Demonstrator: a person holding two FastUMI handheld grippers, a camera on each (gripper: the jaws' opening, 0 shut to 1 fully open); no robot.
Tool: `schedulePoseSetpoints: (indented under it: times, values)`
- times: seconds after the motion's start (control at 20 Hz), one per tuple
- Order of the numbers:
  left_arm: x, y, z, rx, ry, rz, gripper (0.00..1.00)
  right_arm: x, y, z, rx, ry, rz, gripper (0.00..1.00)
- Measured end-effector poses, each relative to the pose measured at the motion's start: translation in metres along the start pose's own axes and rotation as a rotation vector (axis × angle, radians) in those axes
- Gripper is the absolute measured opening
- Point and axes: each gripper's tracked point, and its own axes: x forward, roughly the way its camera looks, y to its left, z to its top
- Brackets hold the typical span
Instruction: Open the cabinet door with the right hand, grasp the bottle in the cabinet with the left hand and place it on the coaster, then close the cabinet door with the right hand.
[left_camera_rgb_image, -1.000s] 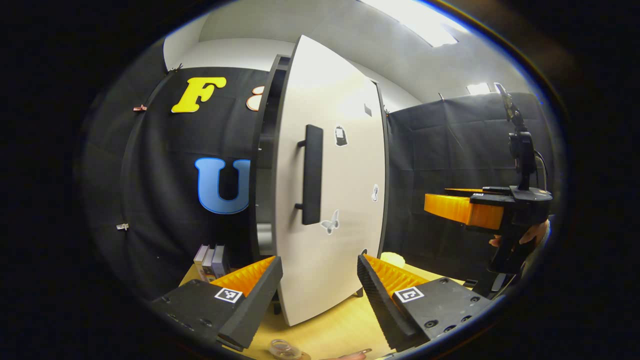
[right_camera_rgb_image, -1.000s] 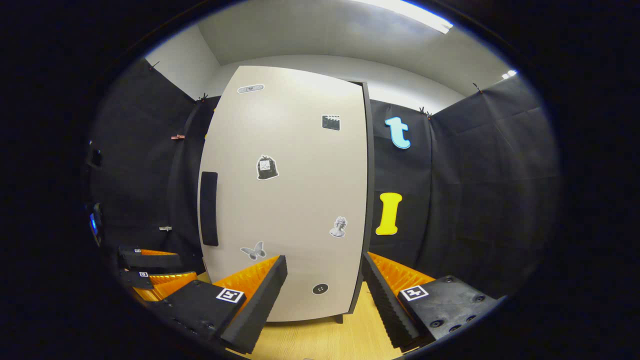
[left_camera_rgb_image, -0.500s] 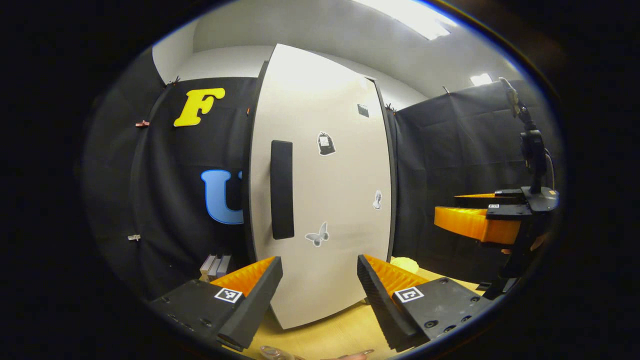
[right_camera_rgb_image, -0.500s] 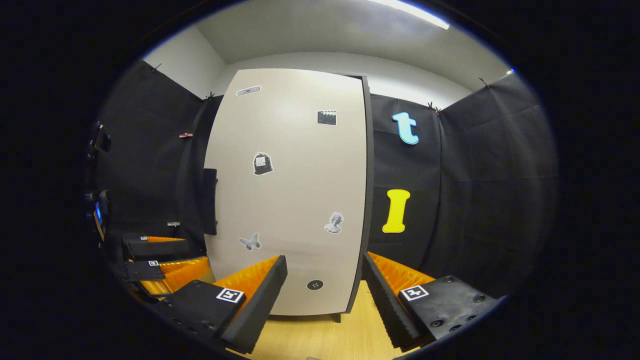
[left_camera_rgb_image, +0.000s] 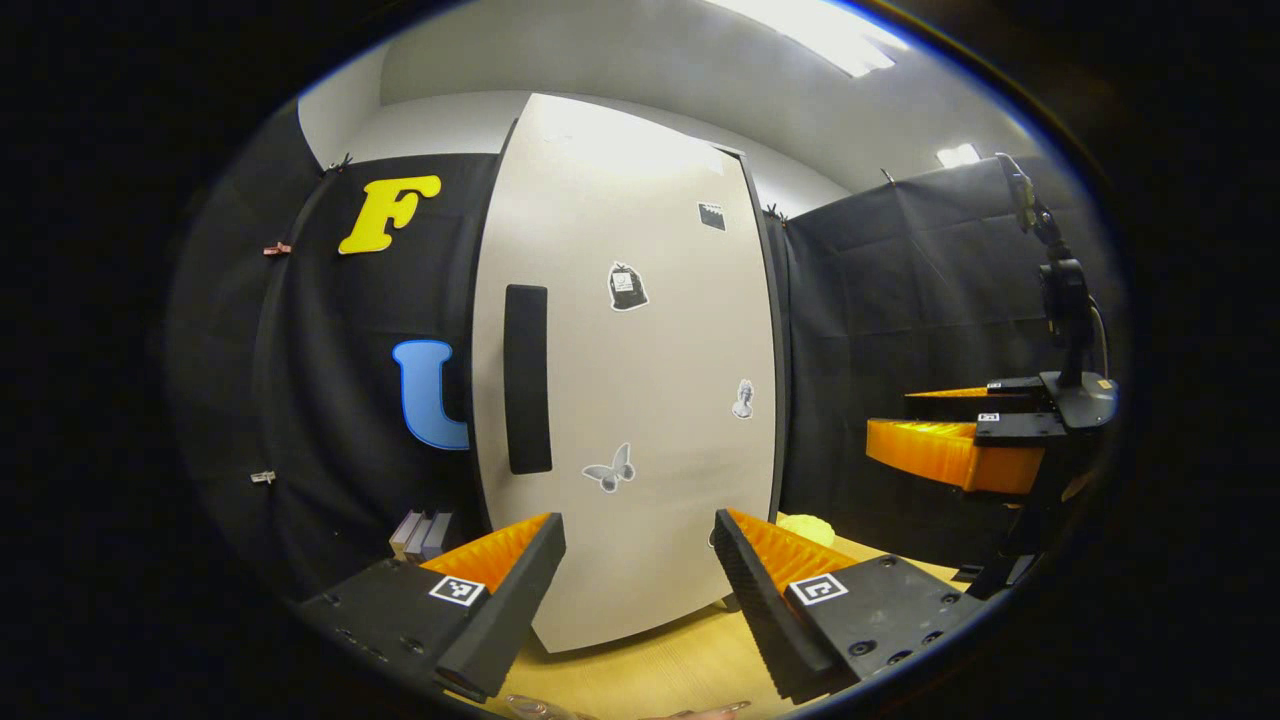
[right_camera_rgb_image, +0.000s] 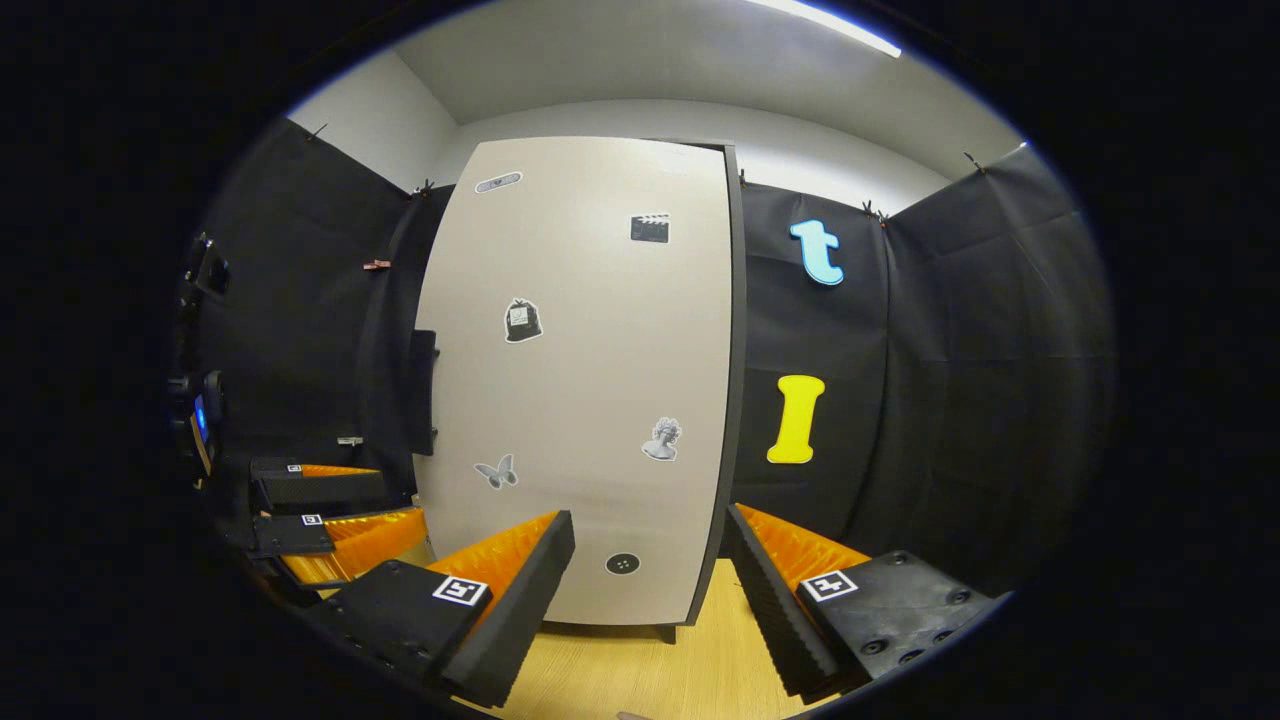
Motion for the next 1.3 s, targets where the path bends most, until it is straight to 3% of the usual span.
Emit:
schedulePoseSetpoints:
  times: [1.3]
  values:
    - [0.022, 0.002, -0.011, -0.031, 0.021, -0.039, 0.94, 0.018, -0.004, -0.011, 0.000, 0.018, -0.015, 0.97]
